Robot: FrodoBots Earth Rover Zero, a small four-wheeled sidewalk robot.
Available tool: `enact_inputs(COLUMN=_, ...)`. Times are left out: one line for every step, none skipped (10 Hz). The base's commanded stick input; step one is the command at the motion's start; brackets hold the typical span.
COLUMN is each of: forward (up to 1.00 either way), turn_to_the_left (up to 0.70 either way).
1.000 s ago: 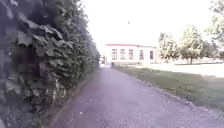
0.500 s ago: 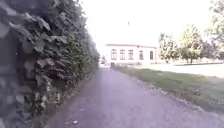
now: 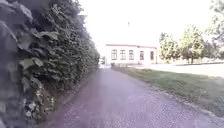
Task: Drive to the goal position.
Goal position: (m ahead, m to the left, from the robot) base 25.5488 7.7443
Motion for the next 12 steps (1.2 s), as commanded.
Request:
enact_inputs(forward=0.44, turn_to_the_left=0.02)
enact_inputs(forward=0.44, turn_to_the_left=0.02)
enact_inputs(forward=0.44, turn_to_the_left=0.02)
enact_inputs(forward=0.44, turn_to_the_left=0.02)
enact_inputs(forward=0.44, turn_to_the_left=0.02)
enact_inputs(forward=0.44, turn_to_the_left=0.02)
enact_inputs(forward=0.44, turn_to_the_left=0.02)
enact_inputs(forward=0.44, turn_to_the_left=0.02)
enact_inputs(forward=0.44, turn_to_the_left=0.02)
enact_inputs(forward=0.44, turn_to_the_left=0.02)
enact_inputs(forward=0.44, turn_to_the_left=0.02)
enact_inputs(forward=0.44, turn_to_the_left=0.02)
